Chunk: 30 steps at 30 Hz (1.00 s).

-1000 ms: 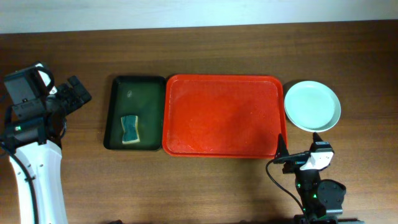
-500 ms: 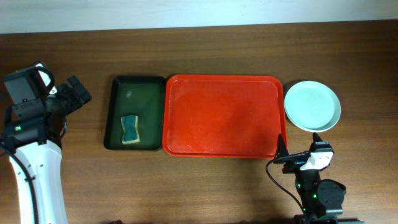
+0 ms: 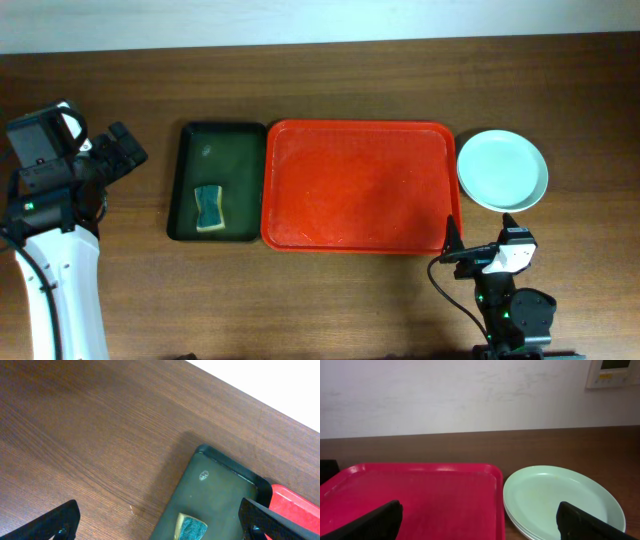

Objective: Clean dirty plates on tray and stack at the side

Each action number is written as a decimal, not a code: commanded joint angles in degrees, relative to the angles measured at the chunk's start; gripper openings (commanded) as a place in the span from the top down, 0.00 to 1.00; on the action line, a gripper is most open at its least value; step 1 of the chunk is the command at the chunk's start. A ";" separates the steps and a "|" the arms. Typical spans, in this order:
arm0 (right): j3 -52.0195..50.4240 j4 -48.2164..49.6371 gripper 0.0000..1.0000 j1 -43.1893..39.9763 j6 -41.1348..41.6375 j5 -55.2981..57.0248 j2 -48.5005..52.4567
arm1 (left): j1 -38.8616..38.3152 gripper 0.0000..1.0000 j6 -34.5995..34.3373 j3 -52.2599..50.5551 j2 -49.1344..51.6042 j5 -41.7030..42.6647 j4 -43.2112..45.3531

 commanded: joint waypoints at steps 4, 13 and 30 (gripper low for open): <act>-0.28 -0.28 0.01 -0.37 -0.39 -0.52 -0.46 | 0.24 0.01 -0.76 0.24 0.20 -0.42 0.09; -0.28 -0.28 0.01 -0.37 -0.39 -0.52 -0.46 | 0.24 0.01 -0.76 0.24 -1.38 -0.42 0.09; -0.28 -0.28 0.01 -0.37 -0.39 -0.52 -0.46 | 0.11 0.01 -0.76 -19.85 -24.24 -0.39 0.09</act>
